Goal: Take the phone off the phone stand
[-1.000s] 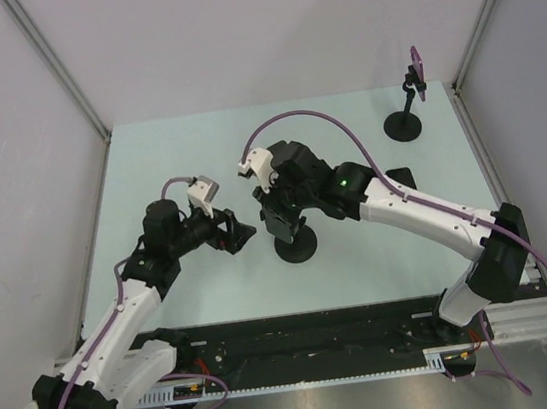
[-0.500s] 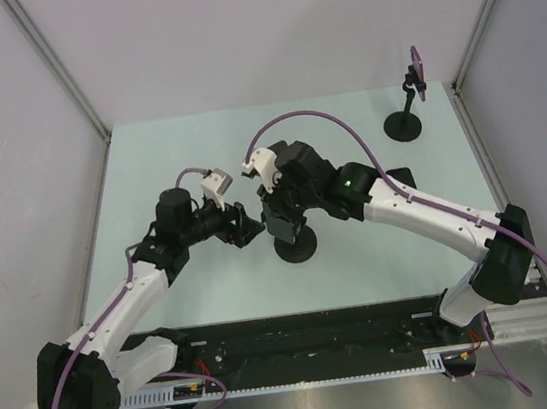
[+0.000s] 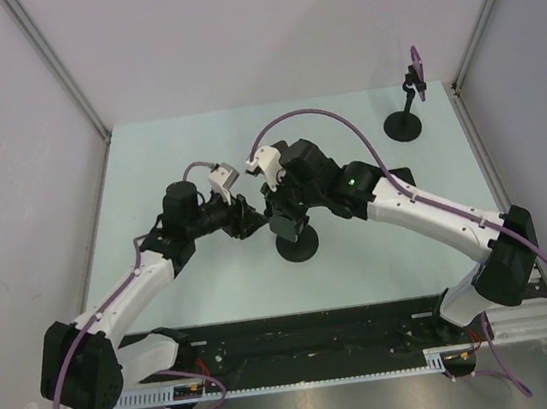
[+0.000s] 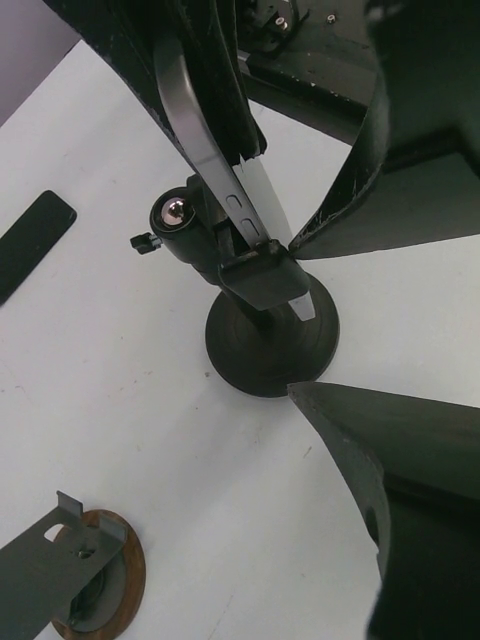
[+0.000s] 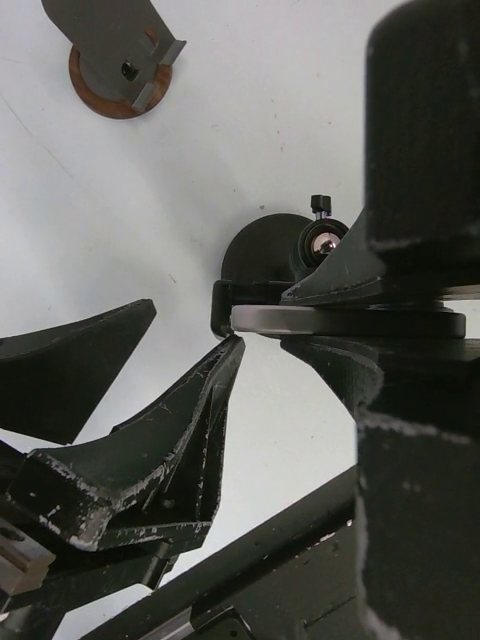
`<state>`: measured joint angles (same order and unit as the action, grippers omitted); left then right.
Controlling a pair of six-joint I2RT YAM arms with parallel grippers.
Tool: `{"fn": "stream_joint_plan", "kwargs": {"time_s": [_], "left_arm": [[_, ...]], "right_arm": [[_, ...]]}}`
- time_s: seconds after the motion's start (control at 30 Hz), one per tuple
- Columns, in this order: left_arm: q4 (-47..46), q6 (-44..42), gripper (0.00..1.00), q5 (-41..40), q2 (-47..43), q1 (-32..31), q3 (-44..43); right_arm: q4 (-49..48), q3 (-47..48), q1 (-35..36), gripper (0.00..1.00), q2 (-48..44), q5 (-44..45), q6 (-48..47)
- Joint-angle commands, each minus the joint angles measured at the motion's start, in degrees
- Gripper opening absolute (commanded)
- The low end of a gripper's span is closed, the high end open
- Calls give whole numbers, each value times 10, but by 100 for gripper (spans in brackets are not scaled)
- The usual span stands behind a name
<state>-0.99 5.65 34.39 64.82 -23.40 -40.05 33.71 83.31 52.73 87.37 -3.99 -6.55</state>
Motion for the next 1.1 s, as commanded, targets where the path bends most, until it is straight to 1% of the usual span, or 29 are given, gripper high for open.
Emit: {"fn": "stream_joint_plan", "kwargs": {"time_s": [0.0, 0.07, 0.13, 0.17, 0.2, 0.23, 0.3, 0.33, 0.4, 0.43, 0.5, 0.7, 1.07], "left_arm": [[-39, 0, 57, 16, 15, -14, -28], [-39, -1, 56, 16, 17, -14, -29], [-39, 0, 51, 11, 18, -14, -30], [-39, 1, 45, 11, 18, -14, -32], [-39, 4, 43, 9, 19, -14, -34], [-39, 7, 37, 2, 19, -15, -35], [-40, 15, 30, -10, 20, -14, -36], [-40, 16, 21, -28, 18, -14, -35], [-40, 27, 10, -51, 16, -12, -34], [-40, 32, 1, -60, 18, -8, -33], [-41, 46, 0, -76, 20, -2, -33], [-43, 62, 0, -65, 27, 25, -34], [-42, 80, 1, -62, 57, 50, -38]], "right_arm": [[-4, -3, 3, 0, -22, -21, -12], [-5, -3, 1, 0, -20, -27, -14], [-4, -3, 1, 0, -18, -31, -15], [-4, -3, 0, 0, -18, -36, -17], [-2, -3, 1, 0, -17, -37, -20], [0, -3, 0, 0, -17, -38, -21], [10, -3, 0, 0, -17, -42, -27], [13, -3, 0, 0, -17, -44, -29], [20, -3, -2, 0, -18, -51, -36], [28, -3, -3, 0, -19, -55, -39], [35, -3, -3, 0, -19, -64, -44], [77, -11, -6, 0, -27, -79, -67], [103, -31, -15, 0, -59, -137, -98]]}}
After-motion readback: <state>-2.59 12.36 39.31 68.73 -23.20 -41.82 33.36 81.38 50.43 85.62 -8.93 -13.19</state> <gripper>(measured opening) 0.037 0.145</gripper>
